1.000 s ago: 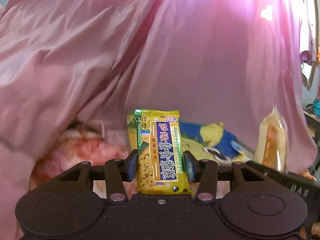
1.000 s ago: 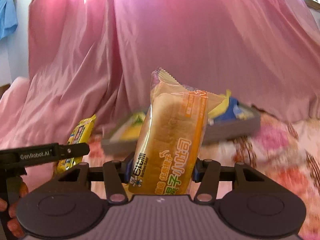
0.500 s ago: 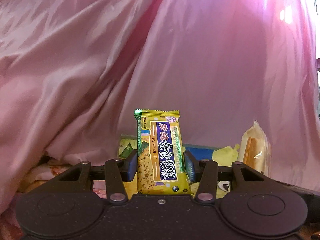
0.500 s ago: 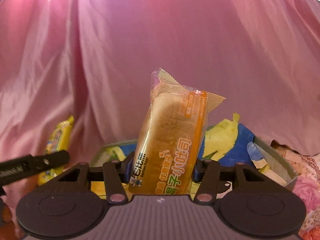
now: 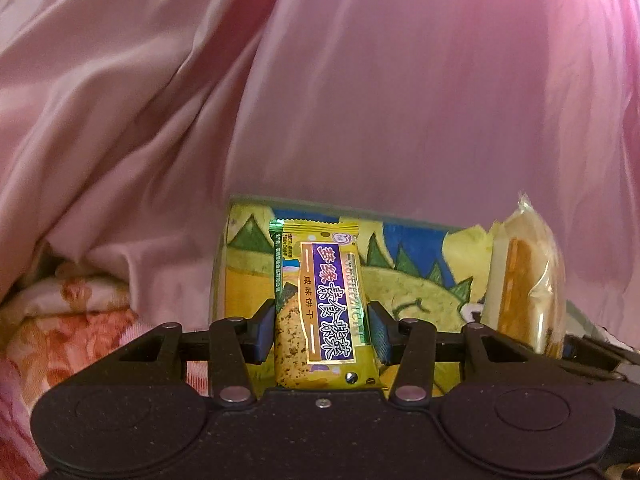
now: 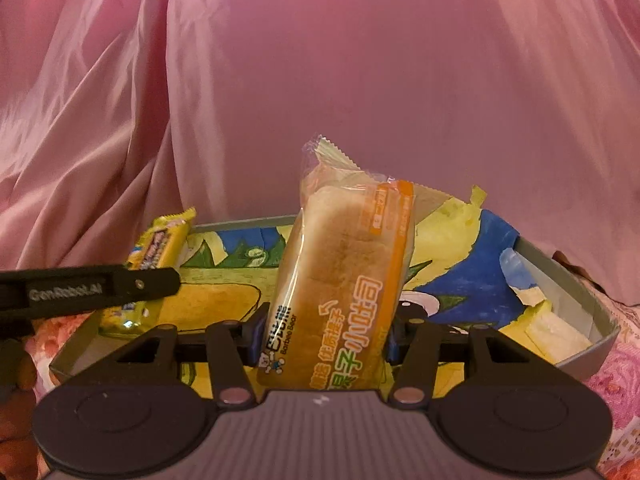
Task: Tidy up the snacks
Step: 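Carry the biscuit bar and bread loaf into the grey tray and release both, then move both open tools back over the remaining snacks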
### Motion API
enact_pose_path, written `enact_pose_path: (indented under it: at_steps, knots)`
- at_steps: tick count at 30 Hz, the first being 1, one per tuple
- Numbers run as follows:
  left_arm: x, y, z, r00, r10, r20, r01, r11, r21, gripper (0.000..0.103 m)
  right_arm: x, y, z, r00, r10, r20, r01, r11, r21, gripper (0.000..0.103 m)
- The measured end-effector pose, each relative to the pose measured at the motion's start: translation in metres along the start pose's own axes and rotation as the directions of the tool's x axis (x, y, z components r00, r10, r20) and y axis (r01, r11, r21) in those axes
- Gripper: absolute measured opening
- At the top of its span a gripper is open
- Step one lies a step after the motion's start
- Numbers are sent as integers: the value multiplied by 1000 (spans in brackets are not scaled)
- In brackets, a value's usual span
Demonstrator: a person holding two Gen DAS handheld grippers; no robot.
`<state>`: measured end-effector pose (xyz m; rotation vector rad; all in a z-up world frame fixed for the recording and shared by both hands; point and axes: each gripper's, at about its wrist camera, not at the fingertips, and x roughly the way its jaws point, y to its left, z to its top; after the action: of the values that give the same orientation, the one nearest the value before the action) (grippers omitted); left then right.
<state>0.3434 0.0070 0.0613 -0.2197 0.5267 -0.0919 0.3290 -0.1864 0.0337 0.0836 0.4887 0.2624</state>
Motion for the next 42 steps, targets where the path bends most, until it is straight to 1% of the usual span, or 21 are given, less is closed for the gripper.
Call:
enact_pose_path:
  at_steps: [2,4,5,7,12,14,16,17,18,20,23,24,26,30,36,42]
  knots:
    - [1,1,-2,1000,-1,-10,1,1000,-5,50,1,0,1,1000,-1,-3,1,1000,-3,58]
    - [-3,1,-2,1000,13,2,-13,1000,0,56,-1,1,4,1000,-8,0,8,1000,-15,64]
    - [-6,1,-1,1000,22,6,-22,1000,-2,60,-2,1,4,1000,-13,2,13,1000,-22,66]
    - [-12,-1,3,999,25,21,-25,1000,-2,66,-4,0,6,1000,-28,7,28,999,-35,73]
    - [-40,-5,13,994,43,105,-43,999,6,87,-21,-4,10,998,-43,49,46,998,-47,85]
    - [-52,-6,14,990,44,136,-46,999,12,92,-33,-4,12,996,-48,77,52,997,-54,89]
    - [-65,-7,15,986,47,160,-50,999,17,92,-46,-5,14,993,-50,106,56,997,-56,97]
    - [-72,-8,15,984,44,173,-49,999,21,95,-52,-5,15,991,-53,120,60,997,-57,98]
    - [-82,-10,15,981,43,187,-49,998,26,101,-60,-4,16,989,-61,138,70,996,-60,100]
    - [-96,-12,14,972,52,228,-60,998,31,102,-74,-2,20,982,-80,172,93,993,-69,103]
    - [-119,-14,11,963,39,267,-54,997,49,102,-98,1,23,968,-97,231,117,990,-76,103]
    - [-127,-16,8,957,45,286,-64,996,57,102,-106,2,25,965,-99,243,121,990,-76,103]
    - [-138,-17,4,950,49,308,-74,995,69,102,-121,2,26,960,-92,266,116,991,-74,103]
    - [-167,-20,-8,944,33,328,-66,994,89,102,-147,4,21,955,-77,285,103,992,-78,103]
    - [-183,-21,-34,954,-6,299,-30,993,118,102,-178,8,8,950,-56,308,96,989,-117,103]
    - [-196,-18,-65,963,-23,268,-16,990,144,102,-201,11,-8,953,-16,303,77,979,-190,103]
